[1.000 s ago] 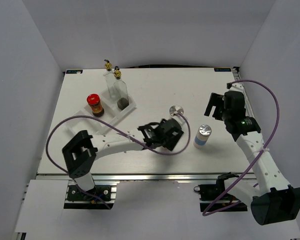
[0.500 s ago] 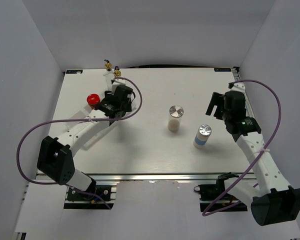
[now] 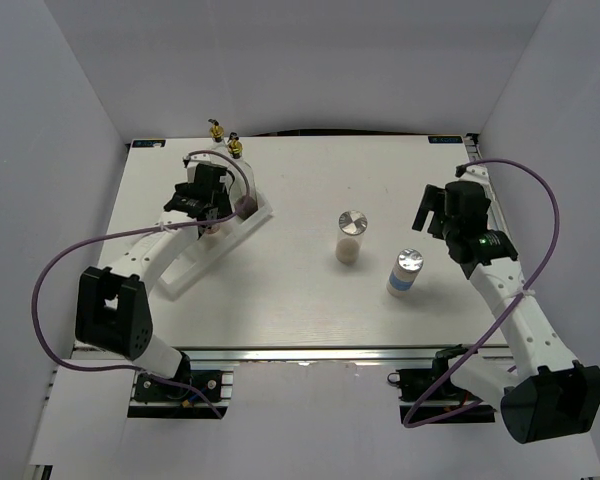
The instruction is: Organize the condiment bottles
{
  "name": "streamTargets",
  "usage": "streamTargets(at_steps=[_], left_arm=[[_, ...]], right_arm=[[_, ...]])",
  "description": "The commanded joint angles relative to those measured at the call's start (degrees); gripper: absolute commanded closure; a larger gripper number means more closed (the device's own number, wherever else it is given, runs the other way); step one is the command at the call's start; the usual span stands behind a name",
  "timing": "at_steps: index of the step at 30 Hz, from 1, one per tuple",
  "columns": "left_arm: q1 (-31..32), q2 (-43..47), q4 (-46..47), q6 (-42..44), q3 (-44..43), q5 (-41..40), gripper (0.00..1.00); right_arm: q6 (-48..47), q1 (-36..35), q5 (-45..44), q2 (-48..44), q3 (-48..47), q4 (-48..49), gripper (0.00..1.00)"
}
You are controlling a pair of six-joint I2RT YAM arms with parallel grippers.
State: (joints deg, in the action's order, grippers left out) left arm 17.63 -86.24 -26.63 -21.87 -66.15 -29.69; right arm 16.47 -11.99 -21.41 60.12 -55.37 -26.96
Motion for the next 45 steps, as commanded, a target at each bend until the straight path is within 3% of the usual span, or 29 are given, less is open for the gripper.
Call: streamTargets(at_steps=[1, 11, 14, 15, 17, 22, 29, 31, 37, 41, 45], left_arm=[[-0.4, 0.4, 4.5, -0.7, 0.0, 1.6, 1.00], [-2.0, -6.5, 4.6, -3.0, -1.2, -1.0, 0.81], [-2.2, -7.2, 4.7, -3.5, -1.2, -1.7, 0.72], [-2.2, -7.0, 5.2, -3.6, -0.5, -1.4, 0.64], [-2.6, -7.0, 5.3, -3.9, -0.2, -0.5, 0.62], [-2.6, -5.5, 4.7, -4.7, 1.0, -0.1, 0.31], [-2.6, -3.6, 2.5, -5.8, 1.0, -0.8, 0.13], [-2.6, -2.7, 2.1, -6.0, 0.9, -0.7, 0.02], [-2.6, 3.6, 1.6, -4.2, 1.0, 1.9, 0.02], [-2.0, 11.8, 5.4, -1.3, 3.9, 9.7, 0.02], [3.1, 19.6, 11.2, 2.4, 8.7, 21.6, 0.02]], right_arm=[[0.3, 0.3, -1.5, 0.6, -0.8, 0.3, 0.11], [-0.2, 0.4, 1.0, 1.3, -0.8, 0.5, 0.11], [-0.3, 0.3, 1.5, 1.8, -0.8, 0.8, 0.11], [-0.4, 0.4, 1.6, 2.0, -1.0, 0.5, 0.11], [-0.3, 0.4, 1.7, 2.4, -1.1, 0.2, 0.11], [-0.2, 0.4, 2.0, 2.5, -1.3, 0.2, 0.11], [-0.1, 0.4, 2.4, 2.3, -1.3, 0.1, 0.11], [-0.2, 0.4, 2.6, 2.3, -1.2, -0.1, 0.11], [-0.8, 0.3, 4.0, 1.1, -1.5, -0.4, 0.11], [-2.8, 0.3, 10.8, 0.1, -1.8, -0.4, 0.11], [-4.4, -0.1, 20.3, -0.5, -1.5, -0.7, 0.10]])
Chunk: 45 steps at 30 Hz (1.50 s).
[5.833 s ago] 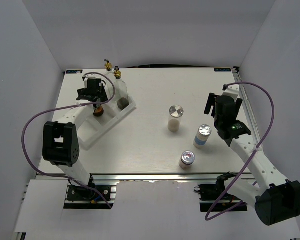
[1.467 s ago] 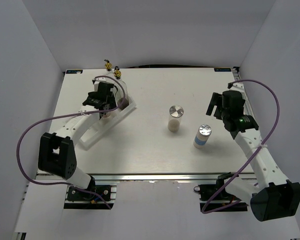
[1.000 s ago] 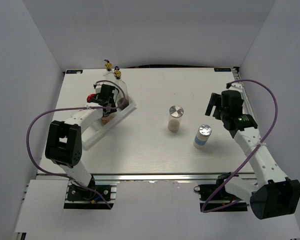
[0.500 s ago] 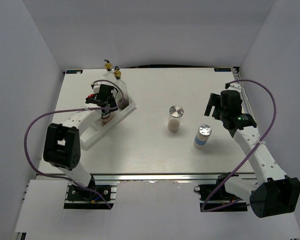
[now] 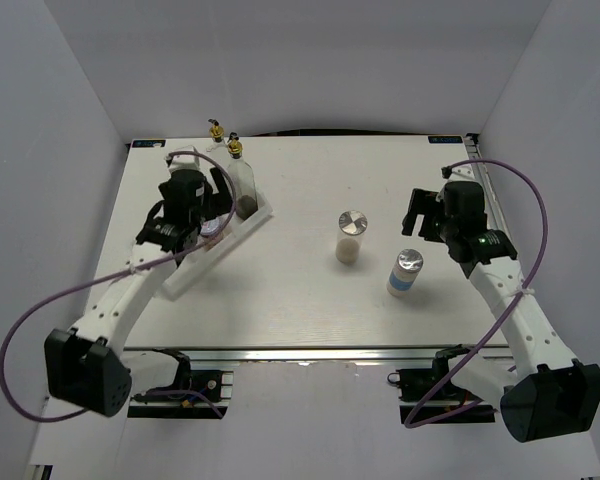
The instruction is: Organize the condiment bottles
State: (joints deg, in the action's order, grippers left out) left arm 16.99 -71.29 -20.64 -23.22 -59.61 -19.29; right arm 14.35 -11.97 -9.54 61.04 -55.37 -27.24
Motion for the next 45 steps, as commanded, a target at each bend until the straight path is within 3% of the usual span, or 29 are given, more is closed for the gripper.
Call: streamTargets(at_steps=[1, 6, 12, 14, 21, 27, 32, 33, 36, 37, 40, 41, 45], left_arm=[[5.4, 6.4, 5.5, 5.8, 3.1, 12.2, 0.02], [19.2, 4.8, 6.5, 10.3, 2.1, 10.9, 0.02], [26.0, -6.8, 10.1, 15.8, -4.4, 18.6, 0.02], [27.9, -11.7, 11.8, 17.2, -7.7, 23.4, 0.02], [32.0, -24.8, 10.0, 22.7, -18.2, 25.0, 0.02], [32.8, -33.5, 6.5, 25.1, -26.1, 16.0, 0.02], [32.8, -38.7, 5.0, 25.2, -31.2, 14.9, 0.03], [32.8, -39.3, 4.6, 25.2, -32.7, 14.9, 0.07], [32.8, -39.5, 4.1, 24.9, -33.6, 15.0, 0.34], [32.8, -38.7, 4.8, 24.9, -33.2, 15.2, 0.48], [32.8, -36.7, 6.7, 25.1, -31.4, 16.6, 0.70], [32.8, -35.3, 7.3, 24.7, -30.8, 16.8, 0.87], [32.8, -32.3, 7.2, 23.8, -29.8, 15.3, 0.98]], right_arm=[[-2.6, -0.9, 8.9, -1.6, -1.4, -0.7, 0.10], [-3.3, -1.7, 10.8, -1.0, -1.4, -0.6, 0.10], [-4.9, -1.7, 16.0, 0.0, -1.8, -0.3, 0.11], [-4.5, -1.7, 14.1, 0.0, -2.5, -0.7, 0.10], [-2.3, -1.6, 4.9, -0.1, -4.0, -2.4, 0.11], [-2.0, -1.7, 4.3, -1.3, -3.6, -1.3, 0.11], [-2.1, -1.6, 3.7, -1.9, -3.2, -0.6, 0.11], [-2.1, -1.7, 3.5, -1.9, -3.2, -0.6, 0.11], [-2.1, -1.6, 2.3, -2.0, -2.8, -0.6, 0.11], [-2.1, -1.6, 2.0, -2.0, -2.6, -0.4, 0.11], [-2.2, -1.6, 1.8, -2.2, -1.9, 0.5, 0.10], [-2.1, -1.6, 1.7, -2.4, -1.8, 0.7, 0.11], [-2.0, -1.6, 1.5, -2.1, -1.4, 1.5, 0.11]])
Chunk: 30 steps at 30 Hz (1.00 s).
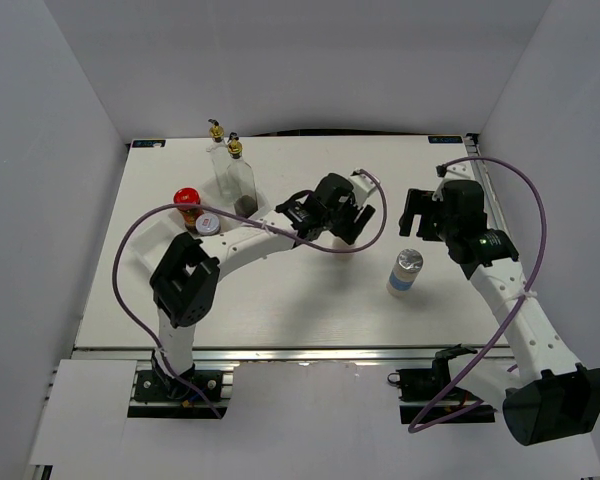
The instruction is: Organize the condiment bottles
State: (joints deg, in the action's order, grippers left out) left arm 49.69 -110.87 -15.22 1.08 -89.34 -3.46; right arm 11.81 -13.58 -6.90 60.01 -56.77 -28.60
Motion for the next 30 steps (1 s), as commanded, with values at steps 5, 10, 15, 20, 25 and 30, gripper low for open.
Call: streamTargets(at_steps=[5, 10, 15, 20, 25, 30], left_arm=[[0.1, 15.3, -3.5, -8.2, 4.1, -16.1, 1.00], [0.1, 31.0, -10.9, -17.7, 13.8, -34.1, 1.00], [-3.4, 42.2, -22.6, -30.1, 21.3, -50.6, 1.00], [-16.5, 50.7, -28.5, -38.2, 23.0, -56.2, 1.00], [-25.4, 52.5, -26.1, -37.5, 22.2, -57.6, 1.00], [-36.6, 45.2, -21.1, -35.9, 22.2, -47.5, 1.00]], right_arm=[[1.7, 0.2, -2.6, -0.7, 0.8, 6.4, 0.11], [2.1, 1.6, -7.0, 1.1, -0.1, 7.9, 0.11], [2.0, 4.1, -3.5, 3.5, -1.1, 9.4, 0.11], [1.4, 5.3, -0.7, 5.1, -1.9, 10.8, 0.11], [0.7, 7.3, 1.8, 6.1, -1.7, 11.9, 0.11], [0.4, 9.4, 2.8, 6.5, -1.0, 12.2, 0.11]])
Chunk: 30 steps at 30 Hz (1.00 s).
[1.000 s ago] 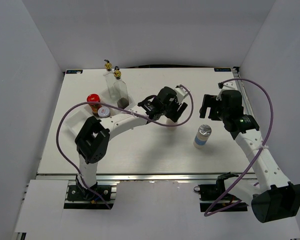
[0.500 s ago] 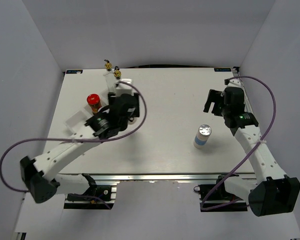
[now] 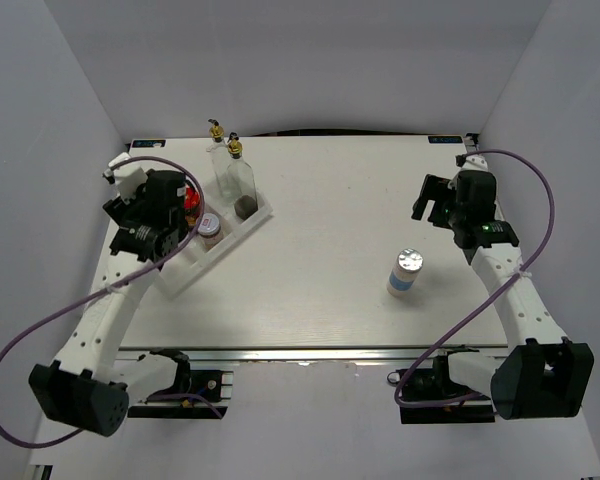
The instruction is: Organize the condiment bottles
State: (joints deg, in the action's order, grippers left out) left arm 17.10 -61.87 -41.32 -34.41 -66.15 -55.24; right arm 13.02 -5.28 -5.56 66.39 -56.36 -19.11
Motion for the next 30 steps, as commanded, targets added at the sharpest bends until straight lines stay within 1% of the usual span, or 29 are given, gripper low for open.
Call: streamTargets(at_steps=[1, 3, 5, 13, 17, 18, 20, 23, 24, 26, 27, 28, 30], left_arm=[[-6.6, -5.0, 5.4, -0.4, -1.2, 5.0, 1.00], [-8.8, -8.2, 4.2, -1.3, -2.7, 5.4, 1.00], [-9.5, -9.4, 4.3, -1.5, -3.3, 4.4, 1.00], [-13.0, -13.1, 12.8, 0.2, 1.1, 9.9, 1.00], [-15.0, -16.0, 14.3, -0.1, 2.0, 10.9, 1.00], [-15.6, -16.3, 15.0, -0.2, 2.2, 10.4, 1.00], [-16.2, -16.8, 15.7, 0.0, 2.7, 10.6, 1.00], [-17.0, -17.3, 17.2, 0.5, 4.0, 12.3, 1.00], [-18.8, -17.5, 18.3, 0.5, 4.4, 12.5, 1.00], [-19.1, -17.8, 18.7, 0.8, 4.8, 12.7, 0.95], [-19.2, -18.2, 18.7, 0.7, 4.9, 12.7, 0.89], [-19.2, -18.6, 18.9, 0.5, 5.0, 12.8, 0.85], [-19.2, -19.0, 19.7, 0.3, 5.7, 13.0, 0.76]], right_arm=[[-0.8, 1.2, 1.3, 0.1, -1.4, 2.6, 0.11], [-0.5, 2.1, 1.3, 0.0, -0.9, 2.6, 0.11], [-0.4, 2.7, 1.3, -0.2, -0.3, 2.9, 0.11], [0.3, 3.3, 2.5, 0.4, -0.1, 2.2, 0.11], [2.4, 3.3, 4.8, -1.3, 2.7, 3.3, 0.11], [2.5, 3.3, 7.1, -1.5, 2.7, 2.8, 0.10], [3.2, 3.1, 8.1, -2.1, 2.8, 1.4, 0.10], [3.9, 2.1, 7.9, -3.5, 3.4, 0.0, 0.11], [4.1, 1.6, 7.4, -4.0, 3.5, -1.0, 0.10], [5.3, -1.0, 4.1, -5.2, 3.4, -2.8, 0.11], [6.0, -2.8, -3.9, -5.4, 3.1, -6.4, 0.11], [5.9, -7.3, -7.7, -5.7, 2.9, -7.9, 0.11], [6.7, -10.9, -12.0, -5.9, 2.6, -10.8, 0.11]])
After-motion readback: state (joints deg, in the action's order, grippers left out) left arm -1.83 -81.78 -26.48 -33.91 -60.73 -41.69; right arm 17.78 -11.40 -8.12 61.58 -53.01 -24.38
